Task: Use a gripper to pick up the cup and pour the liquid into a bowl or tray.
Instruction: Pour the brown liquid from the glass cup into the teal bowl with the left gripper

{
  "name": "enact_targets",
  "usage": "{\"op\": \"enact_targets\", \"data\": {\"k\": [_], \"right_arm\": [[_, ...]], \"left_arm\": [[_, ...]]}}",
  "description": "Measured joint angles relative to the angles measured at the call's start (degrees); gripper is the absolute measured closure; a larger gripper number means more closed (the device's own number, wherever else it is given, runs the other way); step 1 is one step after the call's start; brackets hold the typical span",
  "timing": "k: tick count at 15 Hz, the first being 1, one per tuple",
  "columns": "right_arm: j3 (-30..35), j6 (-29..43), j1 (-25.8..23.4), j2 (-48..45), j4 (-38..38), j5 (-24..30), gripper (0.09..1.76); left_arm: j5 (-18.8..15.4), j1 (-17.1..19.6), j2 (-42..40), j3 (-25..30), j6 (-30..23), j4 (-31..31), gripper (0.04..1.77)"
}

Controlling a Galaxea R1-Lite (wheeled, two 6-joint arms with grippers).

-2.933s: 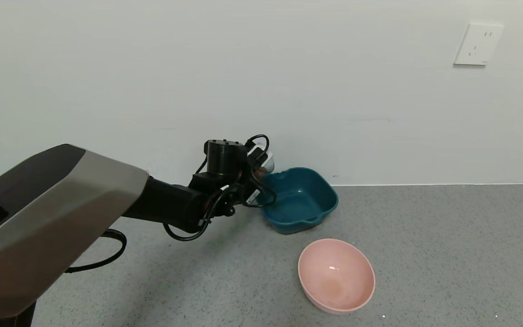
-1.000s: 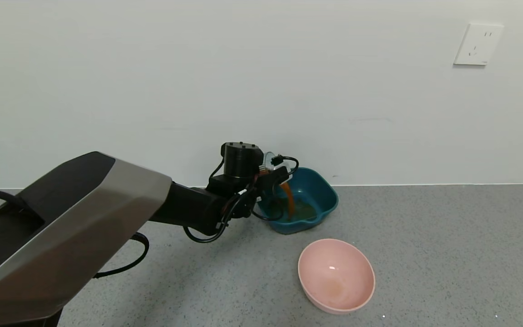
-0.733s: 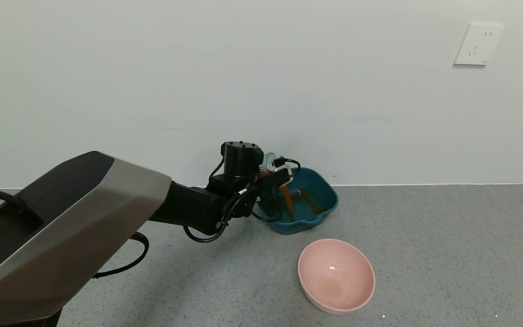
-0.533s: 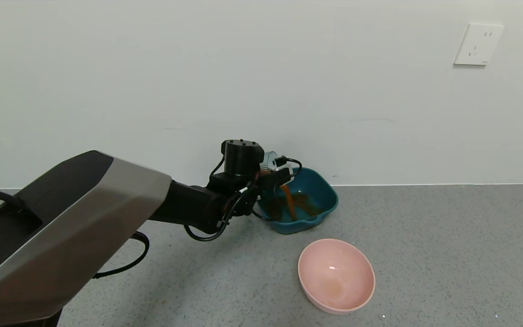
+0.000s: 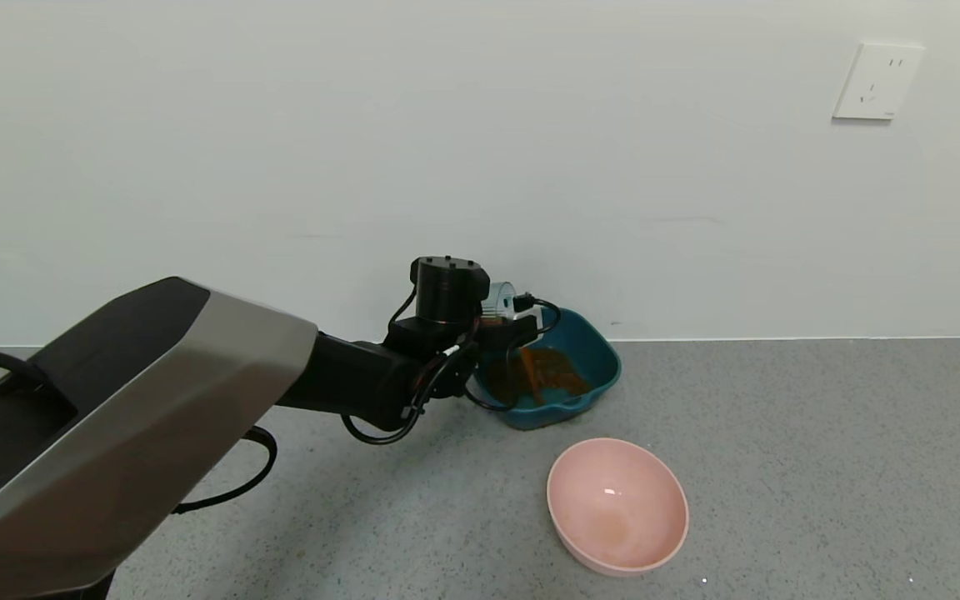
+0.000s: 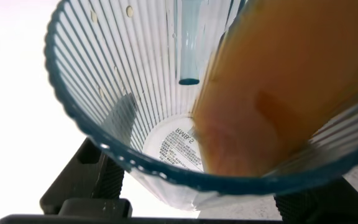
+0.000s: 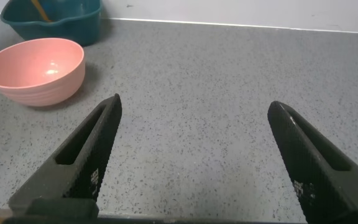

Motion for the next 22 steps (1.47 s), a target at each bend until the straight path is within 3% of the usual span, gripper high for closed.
{"op": "enact_targets", "data": {"k": [8,12,17,22], "right_arm": [[0.00,0.02,0.00,0.00,-0.02,0.00,0.14],[0.00,0.02,0.00,0.00,-0.02,0.00,0.14],[0.00,0.04,0.00,0.00,0.00,0.00,0.14],[0.00,0.02,0.00,0.00,0.00,0.00,0.14]], "left_arm": [[2.39,-1.27,-0.98,-0.13,4.30,0.00,0.51],[3.06,-1.62,-1.22,-0.20,8.66,-0.27,0.51],[3.13,-2.58,-1.00,-0.18,17.69,-6.40,0.51],[5.39,-4.33,-0.85,0.41,21.05,-6.47,0.51]]}}
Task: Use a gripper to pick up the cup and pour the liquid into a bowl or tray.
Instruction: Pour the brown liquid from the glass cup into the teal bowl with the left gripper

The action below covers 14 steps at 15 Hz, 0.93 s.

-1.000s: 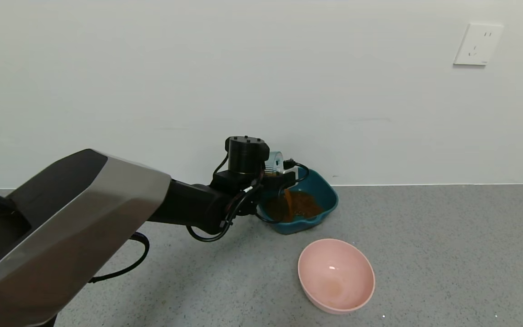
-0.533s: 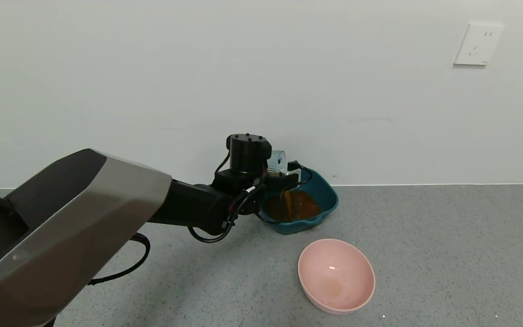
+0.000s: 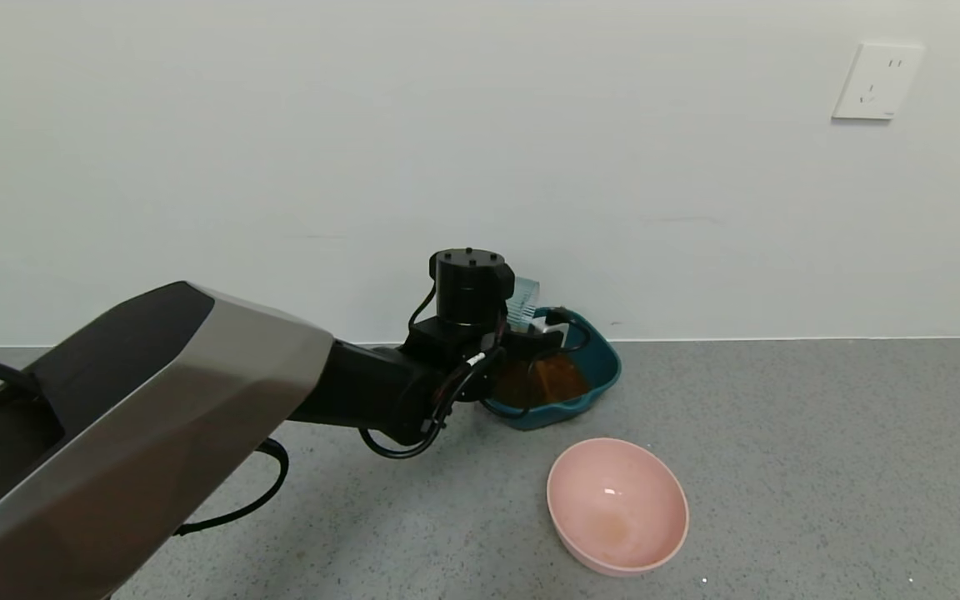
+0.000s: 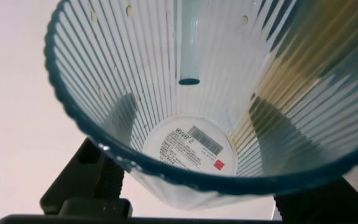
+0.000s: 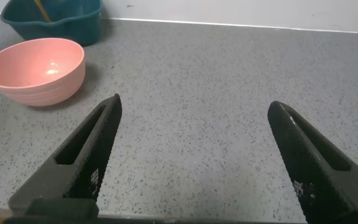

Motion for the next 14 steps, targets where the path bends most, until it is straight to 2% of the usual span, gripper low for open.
{"op": "enact_targets", "data": {"k": [2,5,7,11,14], "right_arm": [[0.00,0.00,0.00,0.00,0.00,0.00,0.14],[0.00,0.00,0.00,0.00,0.00,-0.01,0.14],[0.00,0.00,0.00,0.00,0.00,0.00,0.14],[0.00,0.00,0.00,0.00,-0.02,0.00,0.14],[0.00,0.00,0.00,0.00,-0.02,0.00,0.14]], "left_arm": [[-0.05,-0.41,-0.04,0.20,2.90,-1.40,0.51],[0.04,-0.52,0.29,0.41,6.81,-7.30,0.51],[0.01,-0.61,0.52,0.52,9.73,-7.83,0.51],[0.04,-0.52,0.63,1.07,12.37,-8.05,0.51],[0.01,-0.57,0.88,1.44,13.64,-11.11,0.51]]}}
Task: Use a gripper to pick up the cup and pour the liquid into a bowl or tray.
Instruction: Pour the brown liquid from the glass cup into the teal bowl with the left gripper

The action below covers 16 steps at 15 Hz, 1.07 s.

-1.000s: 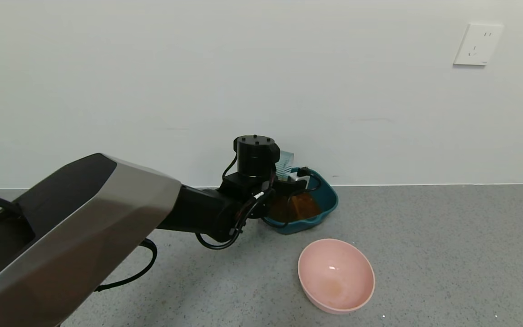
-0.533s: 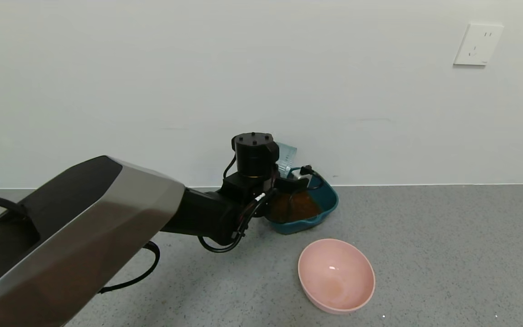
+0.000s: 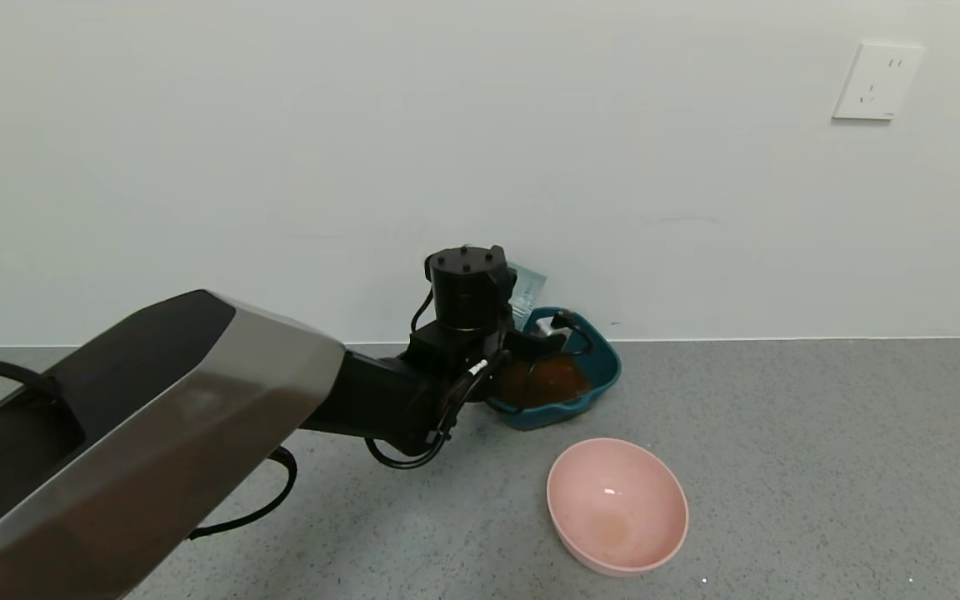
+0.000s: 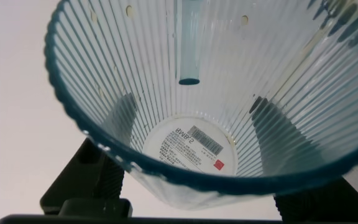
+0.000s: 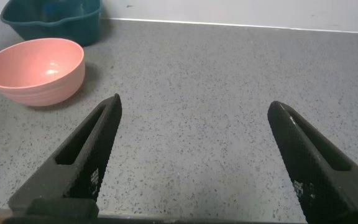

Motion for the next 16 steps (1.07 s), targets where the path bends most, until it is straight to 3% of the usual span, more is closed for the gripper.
{"op": "enact_targets", "data": {"k": [11,13,16], "right_arm": [[0.00,-0.02,0.00,0.00,0.00,0.00,0.14],[0.00,-0.02,0.00,0.00,0.02,0.00,0.14],[0.00,0.00,0.00,0.00,0.02,0.00,0.14]], "left_arm": [[0.11,0.05,-1.73,3.83,-1.51,-0.80,0.51],[0.09,0.05,-2.58,5.01,-4.53,-0.78,0.51],[0.07,0.00,-3.96,6.39,-14.14,2.47,0.51]]}}
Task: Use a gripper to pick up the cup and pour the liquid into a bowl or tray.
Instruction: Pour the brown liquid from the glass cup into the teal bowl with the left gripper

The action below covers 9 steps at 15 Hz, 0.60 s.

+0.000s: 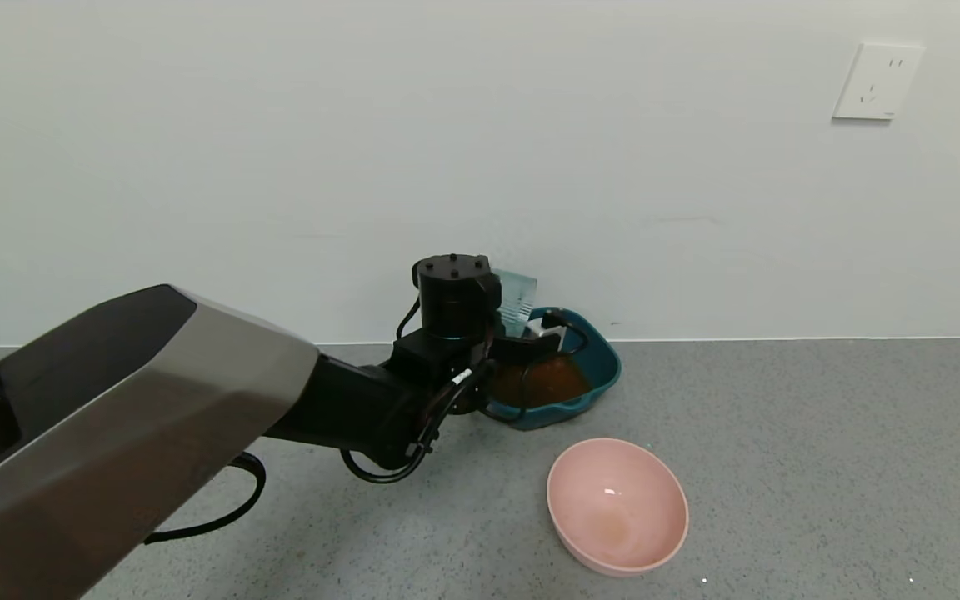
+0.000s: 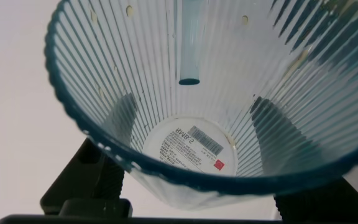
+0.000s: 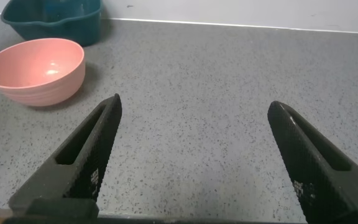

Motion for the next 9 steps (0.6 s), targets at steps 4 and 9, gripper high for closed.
{"op": "enact_targets", "data": {"k": [4,9], "right_arm": [[0.00,-0.02,0.00,0.00,0.00,0.00,0.14],[0.00,-0.02,0.00,0.00,0.00,0.02,0.14]], "left_arm": [[-0.07,-0.74,-2.90,2.82,-15.59,6.36,0.51],[-0.49,-1.99,-8.63,6.18,-35.28,17.92,0.51]]}}
